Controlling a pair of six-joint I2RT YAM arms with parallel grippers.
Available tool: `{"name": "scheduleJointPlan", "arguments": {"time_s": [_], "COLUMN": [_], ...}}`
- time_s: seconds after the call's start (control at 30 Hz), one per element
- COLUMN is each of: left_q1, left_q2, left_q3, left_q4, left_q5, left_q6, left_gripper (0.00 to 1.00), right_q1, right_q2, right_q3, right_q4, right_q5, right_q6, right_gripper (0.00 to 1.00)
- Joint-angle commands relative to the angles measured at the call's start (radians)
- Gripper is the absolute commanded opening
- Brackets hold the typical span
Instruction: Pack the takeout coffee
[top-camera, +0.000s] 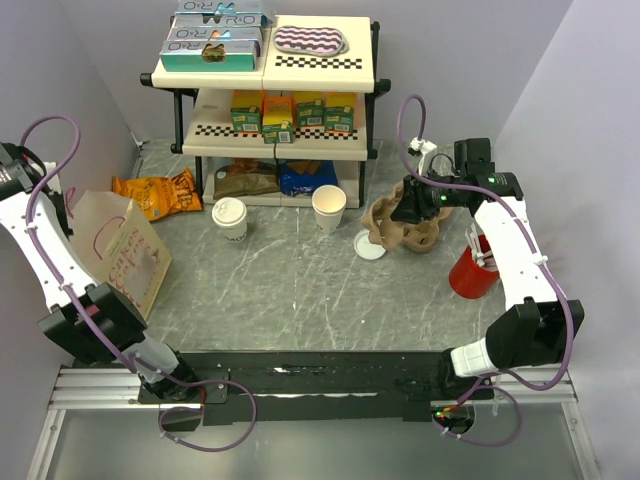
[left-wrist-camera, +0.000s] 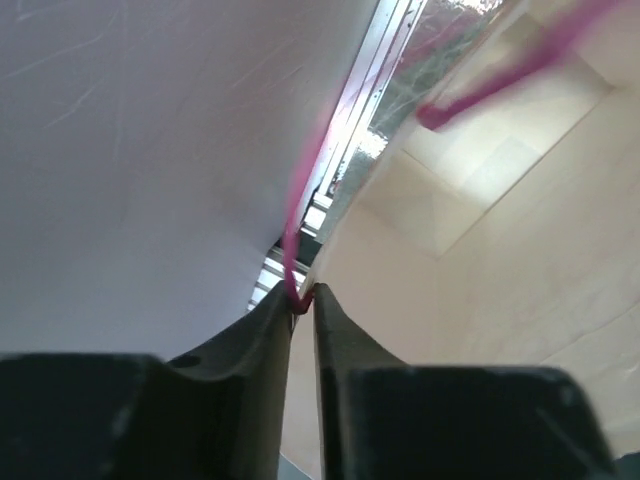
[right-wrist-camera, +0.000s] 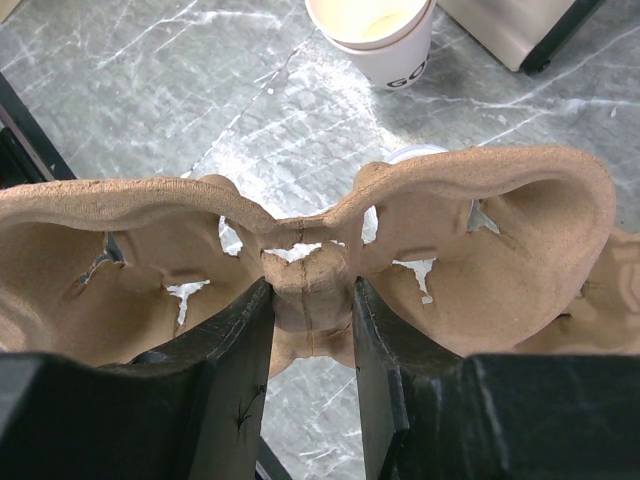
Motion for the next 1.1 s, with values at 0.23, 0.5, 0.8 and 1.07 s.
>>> {"name": "scheduleJointPlan", "arguments": {"time_s": [0.23, 0.5, 0.8, 1.07], "left_q1": [0.005, -0.059, -0.472, -0.582], "left_q2": [-0.035, -0.22, -0.429, -0.426], "left_q3": [0.0, -0.067, -0.124, -0.17], "left_q4": [-0.032, -0.033, -0.036, -0.035], "left_q5": [0.038, 0.196, 0.178, 0.36], "left_q6": [0.1, 0.336, 0.313, 0.293], "left_gripper": [0.01, 0.01, 0.01, 0.01], "right_q1": [0.007, 0.009, 0.044, 0.098], "right_q2": [-0.093, -0.119, -0.162, -0.252], "right_q3": [0.007, 0.039, 0.062, 0.06], "right_q4": [-0.047, -0.073, -0.025, -0.039], "right_q5": [0.024, -0.063, -0.097, 0.01], "right_q6": [-0.045, -0.048, -0.014, -0.02], "right_gripper": [0.0, 0.0, 0.0, 0.0]}}
